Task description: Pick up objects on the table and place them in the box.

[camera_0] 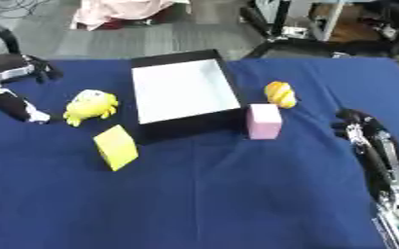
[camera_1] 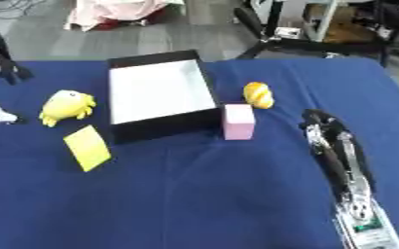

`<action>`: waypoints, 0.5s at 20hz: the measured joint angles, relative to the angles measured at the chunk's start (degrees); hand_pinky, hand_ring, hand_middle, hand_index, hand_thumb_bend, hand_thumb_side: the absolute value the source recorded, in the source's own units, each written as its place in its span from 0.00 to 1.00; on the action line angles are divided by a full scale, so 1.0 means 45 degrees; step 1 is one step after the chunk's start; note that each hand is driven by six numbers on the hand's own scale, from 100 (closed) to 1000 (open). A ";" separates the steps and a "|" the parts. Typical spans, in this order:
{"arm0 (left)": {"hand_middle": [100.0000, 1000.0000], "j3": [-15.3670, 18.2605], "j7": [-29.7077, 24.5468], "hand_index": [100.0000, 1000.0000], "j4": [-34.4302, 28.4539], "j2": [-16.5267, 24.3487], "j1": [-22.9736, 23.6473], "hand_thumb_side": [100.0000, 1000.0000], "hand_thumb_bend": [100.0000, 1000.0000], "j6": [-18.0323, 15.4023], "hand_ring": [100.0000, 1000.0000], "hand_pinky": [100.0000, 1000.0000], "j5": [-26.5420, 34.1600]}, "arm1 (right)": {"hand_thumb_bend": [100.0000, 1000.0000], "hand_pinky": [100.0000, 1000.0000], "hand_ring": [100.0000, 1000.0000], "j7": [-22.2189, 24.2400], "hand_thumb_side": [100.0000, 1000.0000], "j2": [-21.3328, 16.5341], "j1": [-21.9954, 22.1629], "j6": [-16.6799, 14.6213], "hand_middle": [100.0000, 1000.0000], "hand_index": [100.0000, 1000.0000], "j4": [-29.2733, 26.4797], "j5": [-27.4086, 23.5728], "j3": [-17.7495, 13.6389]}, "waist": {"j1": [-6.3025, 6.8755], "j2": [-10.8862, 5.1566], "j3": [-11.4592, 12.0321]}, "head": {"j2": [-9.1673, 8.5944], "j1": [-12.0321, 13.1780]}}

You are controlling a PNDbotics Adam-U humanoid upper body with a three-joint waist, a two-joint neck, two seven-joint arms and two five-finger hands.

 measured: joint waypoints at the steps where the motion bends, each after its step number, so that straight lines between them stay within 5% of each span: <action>1: 0.73 -0.0006 0.0153 0.89 0.0285 -0.0211 -0.0117 0.26 0.47 0.0057 0.70 0.81 -0.0198 | 0.00 0.76 0.71 0.0006 0.67 0.0000 0.0002 0.0003 0.72 0.77 0.0000 0.0000 0.0017 | -0.0003 -0.0002 -0.0003 | 0.0000 0.0002; 10: 0.72 0.0150 0.1872 0.88 0.1991 -0.1274 -0.0557 0.23 0.47 0.1054 0.69 0.80 -0.2000 | 0.00 0.76 0.71 0.0056 0.67 0.0003 0.0004 0.0033 0.72 0.77 0.0002 -0.0005 0.0060 | -0.0005 -0.0003 -0.0105 | 0.0000 0.0114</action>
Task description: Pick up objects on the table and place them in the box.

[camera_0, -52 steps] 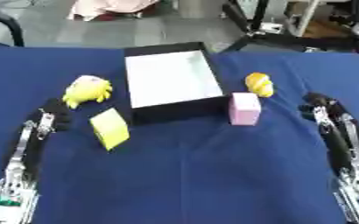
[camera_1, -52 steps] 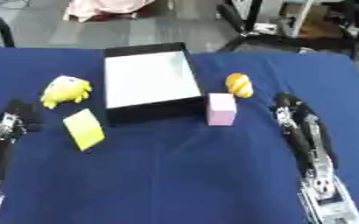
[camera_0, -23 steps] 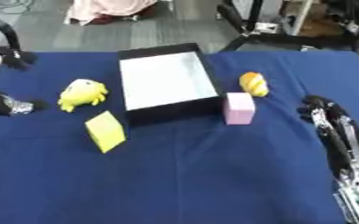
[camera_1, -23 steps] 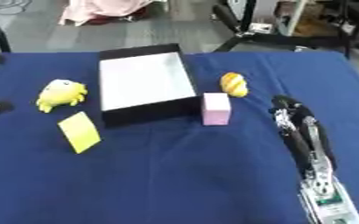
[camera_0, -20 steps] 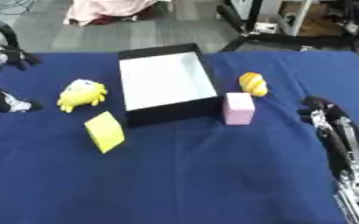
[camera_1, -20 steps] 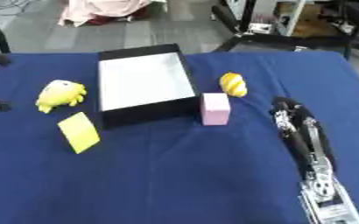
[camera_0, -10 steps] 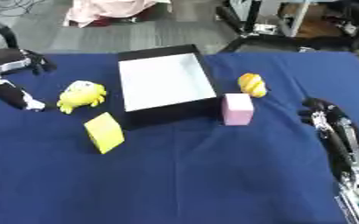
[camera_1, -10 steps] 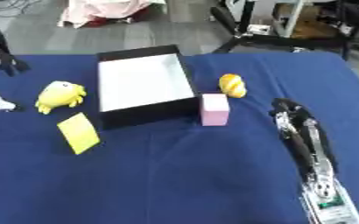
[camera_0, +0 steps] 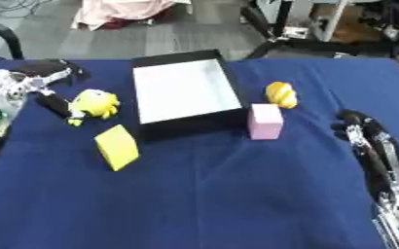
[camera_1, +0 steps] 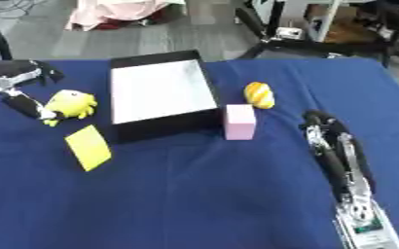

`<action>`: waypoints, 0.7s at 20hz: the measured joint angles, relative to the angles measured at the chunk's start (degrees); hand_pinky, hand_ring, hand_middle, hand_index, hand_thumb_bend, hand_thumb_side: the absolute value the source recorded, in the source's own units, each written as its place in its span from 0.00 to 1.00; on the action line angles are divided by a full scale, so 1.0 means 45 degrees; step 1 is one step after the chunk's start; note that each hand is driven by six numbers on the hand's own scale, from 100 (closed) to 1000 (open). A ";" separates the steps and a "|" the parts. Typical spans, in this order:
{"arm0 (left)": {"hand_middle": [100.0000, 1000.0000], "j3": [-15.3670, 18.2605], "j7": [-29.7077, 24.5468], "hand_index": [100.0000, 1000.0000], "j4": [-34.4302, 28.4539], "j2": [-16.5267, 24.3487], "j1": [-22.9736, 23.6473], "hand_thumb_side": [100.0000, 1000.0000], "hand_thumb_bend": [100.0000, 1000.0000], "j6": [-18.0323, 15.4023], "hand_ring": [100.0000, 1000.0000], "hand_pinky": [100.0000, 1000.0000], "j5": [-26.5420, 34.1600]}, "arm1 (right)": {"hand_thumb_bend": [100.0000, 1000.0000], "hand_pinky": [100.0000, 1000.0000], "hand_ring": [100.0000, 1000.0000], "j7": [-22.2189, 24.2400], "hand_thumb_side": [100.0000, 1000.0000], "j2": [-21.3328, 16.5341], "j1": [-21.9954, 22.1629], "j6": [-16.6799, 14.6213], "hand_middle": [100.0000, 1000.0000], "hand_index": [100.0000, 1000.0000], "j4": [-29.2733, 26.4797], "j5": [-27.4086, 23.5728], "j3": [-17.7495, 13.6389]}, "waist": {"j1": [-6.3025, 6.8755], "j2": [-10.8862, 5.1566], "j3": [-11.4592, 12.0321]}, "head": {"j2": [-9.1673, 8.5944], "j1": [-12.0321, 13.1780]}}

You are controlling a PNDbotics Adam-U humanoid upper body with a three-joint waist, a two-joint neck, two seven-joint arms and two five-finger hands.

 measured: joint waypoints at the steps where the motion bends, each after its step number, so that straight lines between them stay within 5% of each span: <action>1: 0.72 0.0059 0.0202 0.88 0.0128 -0.0065 -0.0002 0.23 0.47 0.0104 0.68 0.80 -0.0209 | 0.00 0.76 0.71 0.0003 0.67 0.0000 0.0000 0.0001 0.72 0.77 0.0000 -0.0001 0.0000 | 0.0000 0.0000 -0.0014 | 0.0000 0.0003; 14: 0.62 0.1064 0.2398 0.80 0.1531 -0.0925 0.0234 0.16 0.35 0.0498 0.60 0.73 -0.2964 | 0.00 0.76 0.71 0.0031 0.67 0.0006 -0.0002 -0.0020 0.72 0.77 0.0002 -0.0042 0.0004 | 0.0000 0.0000 -0.0135 | 0.0000 0.0042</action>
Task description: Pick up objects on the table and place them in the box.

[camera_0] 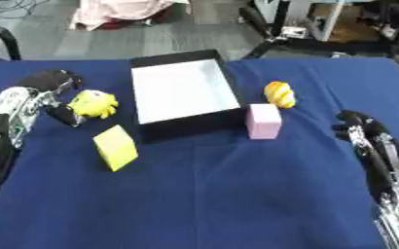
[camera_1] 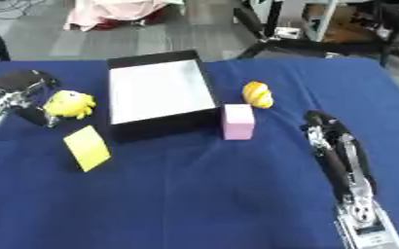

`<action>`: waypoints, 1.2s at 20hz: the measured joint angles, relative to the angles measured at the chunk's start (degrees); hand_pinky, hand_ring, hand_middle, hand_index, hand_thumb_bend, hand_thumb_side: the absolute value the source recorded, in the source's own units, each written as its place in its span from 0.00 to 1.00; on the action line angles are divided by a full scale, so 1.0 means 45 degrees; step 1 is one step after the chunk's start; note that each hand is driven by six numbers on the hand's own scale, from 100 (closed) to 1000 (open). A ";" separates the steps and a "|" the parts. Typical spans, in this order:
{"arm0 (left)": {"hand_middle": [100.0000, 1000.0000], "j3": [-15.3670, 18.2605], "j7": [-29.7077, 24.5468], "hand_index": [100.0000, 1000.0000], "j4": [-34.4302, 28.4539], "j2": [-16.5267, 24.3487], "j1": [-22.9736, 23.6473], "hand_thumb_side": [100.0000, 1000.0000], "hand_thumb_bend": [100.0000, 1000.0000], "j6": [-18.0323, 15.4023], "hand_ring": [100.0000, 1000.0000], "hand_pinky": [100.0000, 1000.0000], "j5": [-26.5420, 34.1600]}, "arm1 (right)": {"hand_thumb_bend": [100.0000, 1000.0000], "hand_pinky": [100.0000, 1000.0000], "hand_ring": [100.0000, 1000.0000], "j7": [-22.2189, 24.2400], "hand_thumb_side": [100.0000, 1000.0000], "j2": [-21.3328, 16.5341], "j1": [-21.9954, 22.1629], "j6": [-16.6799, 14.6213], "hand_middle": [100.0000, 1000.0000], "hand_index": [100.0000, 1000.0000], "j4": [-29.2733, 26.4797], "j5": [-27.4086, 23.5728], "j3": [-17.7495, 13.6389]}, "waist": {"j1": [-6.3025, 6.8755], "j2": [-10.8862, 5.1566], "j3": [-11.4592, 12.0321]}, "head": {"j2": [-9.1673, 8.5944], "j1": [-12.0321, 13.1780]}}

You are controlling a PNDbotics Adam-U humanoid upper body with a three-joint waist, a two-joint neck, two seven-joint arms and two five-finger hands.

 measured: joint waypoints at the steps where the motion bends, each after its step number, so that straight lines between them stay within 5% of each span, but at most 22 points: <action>1: 0.58 0.0085 0.0180 0.77 0.0068 -0.0056 0.0014 0.15 0.32 -0.0012 0.57 0.70 -0.0190 | 0.00 0.76 0.71 0.0002 0.67 0.0001 -0.0001 -0.0001 0.72 0.77 0.0000 0.0000 0.0000 | 0.0000 0.0000 -0.0003 | 0.0000 0.0000; 8: 0.36 0.0385 0.1381 0.55 0.0125 -0.0224 0.0036 0.07 0.17 -0.0025 0.38 0.50 -0.0679 | 0.00 0.76 0.71 0.0024 0.67 0.0008 -0.0003 -0.0010 0.72 0.77 0.0001 -0.0001 0.0002 | 0.0000 0.0000 -0.0007 | 0.0000 0.0005; 18: 0.38 0.0057 0.2003 0.59 -0.2521 0.0407 -0.1174 0.09 0.18 -0.0346 0.41 0.55 0.1028 | 0.00 0.76 0.71 0.0041 0.67 0.0008 -0.0003 0.0004 0.72 0.77 0.0003 -0.0001 0.0008 | 0.0000 -0.0113 -0.0029 | 0.0000 0.0076; 24: 0.43 -0.1195 0.0948 0.63 -0.3018 -0.0749 -0.1253 0.14 0.20 -0.1218 0.44 0.58 0.1915 | 0.00 0.76 0.71 0.0143 0.67 0.0016 -0.0055 0.0027 0.72 0.77 0.0004 -0.0036 0.0161 | 0.0000 -0.0113 -0.0539 | 0.0000 0.0309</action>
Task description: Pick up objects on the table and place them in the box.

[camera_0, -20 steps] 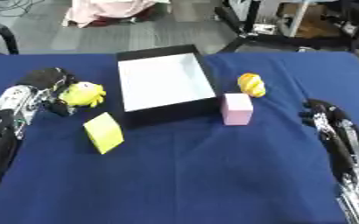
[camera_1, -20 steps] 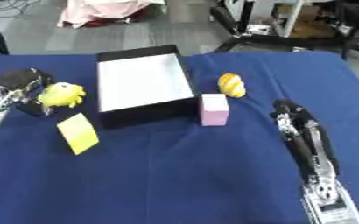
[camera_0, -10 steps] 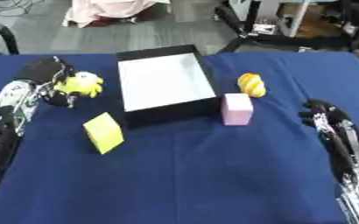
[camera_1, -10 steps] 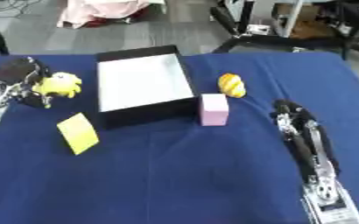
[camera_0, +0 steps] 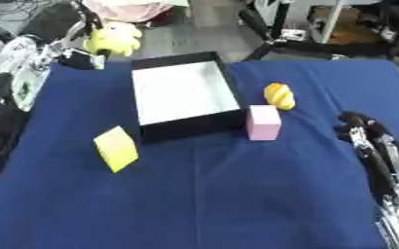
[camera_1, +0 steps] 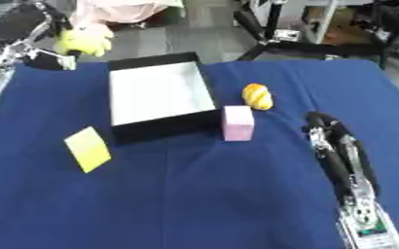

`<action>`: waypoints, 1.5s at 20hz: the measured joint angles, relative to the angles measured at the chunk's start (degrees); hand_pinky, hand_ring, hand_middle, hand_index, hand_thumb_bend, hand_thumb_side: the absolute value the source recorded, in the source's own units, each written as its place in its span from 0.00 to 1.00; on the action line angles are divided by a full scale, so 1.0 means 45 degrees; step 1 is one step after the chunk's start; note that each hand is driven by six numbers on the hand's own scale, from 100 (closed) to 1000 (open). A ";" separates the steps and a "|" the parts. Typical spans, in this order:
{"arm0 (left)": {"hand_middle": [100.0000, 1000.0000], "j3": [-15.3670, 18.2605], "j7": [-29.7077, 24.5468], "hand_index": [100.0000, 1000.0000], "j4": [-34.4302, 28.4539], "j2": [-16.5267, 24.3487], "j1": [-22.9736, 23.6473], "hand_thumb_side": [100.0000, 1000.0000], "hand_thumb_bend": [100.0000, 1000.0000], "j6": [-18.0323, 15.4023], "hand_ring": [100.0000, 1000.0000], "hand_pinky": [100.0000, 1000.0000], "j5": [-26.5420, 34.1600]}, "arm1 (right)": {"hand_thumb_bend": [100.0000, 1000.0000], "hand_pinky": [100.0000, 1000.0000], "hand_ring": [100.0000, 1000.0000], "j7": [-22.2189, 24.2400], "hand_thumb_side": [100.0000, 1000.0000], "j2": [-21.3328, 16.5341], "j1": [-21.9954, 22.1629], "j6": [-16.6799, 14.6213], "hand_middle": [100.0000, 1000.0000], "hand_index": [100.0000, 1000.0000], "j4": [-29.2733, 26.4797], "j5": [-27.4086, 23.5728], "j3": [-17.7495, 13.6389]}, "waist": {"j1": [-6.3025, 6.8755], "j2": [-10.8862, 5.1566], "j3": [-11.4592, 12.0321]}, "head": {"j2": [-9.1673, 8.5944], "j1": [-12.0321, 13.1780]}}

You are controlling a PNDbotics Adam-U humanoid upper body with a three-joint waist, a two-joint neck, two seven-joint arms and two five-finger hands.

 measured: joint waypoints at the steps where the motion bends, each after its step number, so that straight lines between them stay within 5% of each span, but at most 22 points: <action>1: 0.43 -0.0133 -0.0188 0.63 0.0075 -0.0221 0.0005 0.14 0.20 -0.0122 0.45 0.58 -0.0007 | 0.00 0.76 0.71 0.0033 0.67 0.0002 -0.0038 0.0000 0.72 0.77 0.0000 -0.0011 0.0015 | -0.0002 0.0000 -0.0118 | 0.0000 0.0043; 5: 0.50 -0.0221 -0.0449 0.72 0.0694 -0.0867 0.0090 0.22 0.29 -0.0192 0.51 0.65 -0.0409 | 0.00 0.76 0.71 0.0077 0.67 0.0019 -0.0069 0.0016 0.72 0.77 0.0000 -0.0024 0.0072 | -0.0002 0.0000 -0.0422 | 0.0000 0.0181; 8: 0.61 -0.0084 -0.0239 0.81 0.1178 -0.1044 0.0172 0.39 0.45 -0.0001 0.61 0.71 -0.0951 | 0.00 0.76 0.71 0.0082 0.67 0.0025 -0.0065 0.0018 0.72 0.76 0.0001 -0.0026 0.0070 | -0.0002 0.0000 -0.0496 | 0.0000 0.0212; 12: 0.75 0.0072 0.0090 0.91 0.1530 -0.1050 0.0263 0.75 0.68 0.0215 0.73 0.79 -0.1449 | 0.00 0.76 0.71 0.0082 0.67 0.0029 -0.0066 0.0018 0.72 0.76 0.0001 -0.0026 0.0069 | -0.0002 0.0000 -0.0502 | 0.0000 0.0211; 14: 0.79 0.0124 0.0139 0.93 0.1564 -0.1026 0.0264 0.79 0.70 0.0245 0.76 0.81 -0.1577 | 0.00 0.76 0.71 0.0086 0.67 0.0030 -0.0066 0.0014 0.71 0.76 0.0001 -0.0026 0.0069 | -0.0002 0.0000 -0.0489 | 0.0000 0.0210; 19: 0.74 0.0250 0.0091 0.89 0.1003 -0.0387 0.0243 0.77 0.65 0.0005 0.71 0.78 -0.1247 | 0.00 0.76 0.71 0.0085 0.67 0.0033 -0.0059 0.0001 0.71 0.76 0.0002 -0.0026 0.0060 | -0.0002 0.0000 -0.0273 | 0.0000 0.0187; 26: 0.69 -0.0306 -0.0022 0.84 -0.1334 0.1809 0.0835 0.66 0.51 -0.1336 0.67 0.78 0.0159 | 0.00 0.76 0.71 0.0023 0.68 0.0027 0.0050 -0.0006 0.71 0.76 0.0065 -0.0018 -0.0026 | 0.0005 0.0000 0.0093 | 0.0000 -0.0087; 30: 0.70 -0.1249 -0.0553 0.85 -0.2777 0.3214 0.2128 0.55 0.58 -0.2220 0.69 0.80 0.1048 | 0.00 0.76 0.71 -0.0035 0.68 -0.0011 0.0058 -0.0031 0.71 0.76 0.0069 0.0004 -0.0097 | 0.0091 0.0000 0.0197 | 0.0000 -0.0230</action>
